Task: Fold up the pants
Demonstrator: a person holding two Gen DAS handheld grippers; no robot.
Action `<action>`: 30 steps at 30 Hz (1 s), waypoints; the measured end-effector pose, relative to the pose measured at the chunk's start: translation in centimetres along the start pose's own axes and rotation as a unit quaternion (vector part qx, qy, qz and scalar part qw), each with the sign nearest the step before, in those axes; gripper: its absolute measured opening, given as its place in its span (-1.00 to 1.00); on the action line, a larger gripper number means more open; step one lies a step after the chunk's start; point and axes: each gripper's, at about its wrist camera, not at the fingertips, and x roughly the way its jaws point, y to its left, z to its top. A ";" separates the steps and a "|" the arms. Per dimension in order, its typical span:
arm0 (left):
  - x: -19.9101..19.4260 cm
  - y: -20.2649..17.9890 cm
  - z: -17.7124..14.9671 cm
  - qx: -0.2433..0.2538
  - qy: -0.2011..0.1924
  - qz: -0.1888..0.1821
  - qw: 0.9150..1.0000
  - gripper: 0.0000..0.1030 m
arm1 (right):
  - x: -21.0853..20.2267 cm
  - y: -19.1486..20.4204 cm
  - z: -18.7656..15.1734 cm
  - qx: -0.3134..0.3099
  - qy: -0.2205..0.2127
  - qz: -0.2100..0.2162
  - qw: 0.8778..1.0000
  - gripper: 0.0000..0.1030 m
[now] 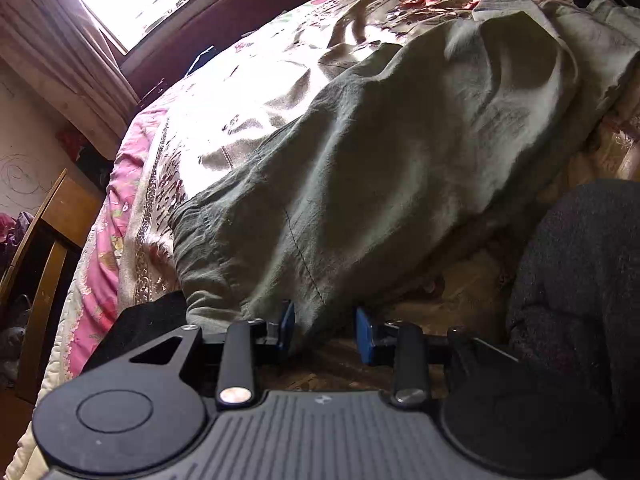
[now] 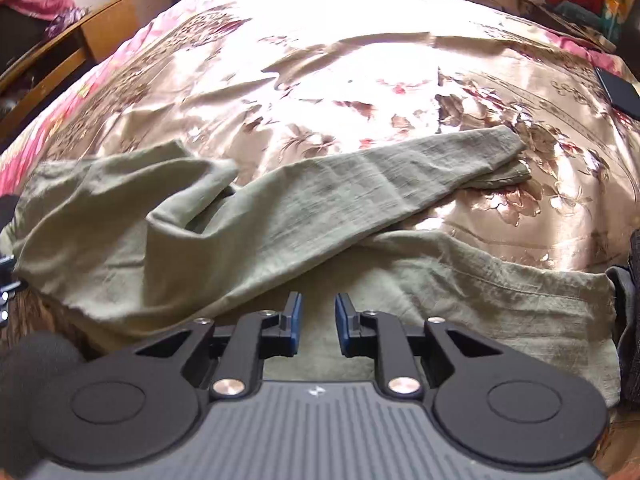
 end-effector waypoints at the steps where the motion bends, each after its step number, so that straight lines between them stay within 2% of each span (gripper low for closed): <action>1: -0.5 -0.1 0.5 -0.003 -0.008 0.003 1.000 -0.08 | 0.5 -1.0 0.7 0.020 -0.010 -0.001 1.000 -0.52; 3: -1.2 -0.8 1.9 -0.002 -0.026 0.003 1.000 -0.08 | 1.5 -3.2 1.9 0.058 -0.032 -0.008 0.998 -0.51; 5: -1.7 -1.9 3.8 -0.005 -0.045 -0.015 0.999 -0.07 | 2.8 -5.8 3.0 0.098 -0.051 -0.011 0.994 -0.51; 8: -1.1 -4.0 7.5 -0.005 -0.075 -0.063 0.995 -0.07 | 4.6 -9.8 4.2 0.166 -0.069 -0.010 0.984 -0.51; 11: -0.4 -6.4 11.0 -0.011 -0.104 -0.110 0.988 -0.07 | 6.2 -13.9 5.2 0.236 -0.091 -0.003 0.967 -0.47; 17: 1.2 -11.2 15.6 0.001 -0.132 -0.184 0.974 -0.07 | 8.2 -18.3 7.0 0.297 -0.128 0.001 0.946 -0.47; 20: 1.7 -12.4 16.4 -0.002 -0.128 -0.199 0.972 -0.07 | 9.1 -19.4 7.4 0.310 -0.127 0.007 0.942 -0.47; 24: 2.1 -12.8 16.8 -0.005 -0.128 -0.203 0.971 -0.07 | 9.2 -19.7 7.2 0.319 -0.124 -0.008 0.940 -0.47; 30: 2.2 -13.1 17.0 -0.015 -0.132 -0.206 0.970 -0.04 | 10.0 -19.9 7.5 0.325 -0.124 0.010 0.937 -0.47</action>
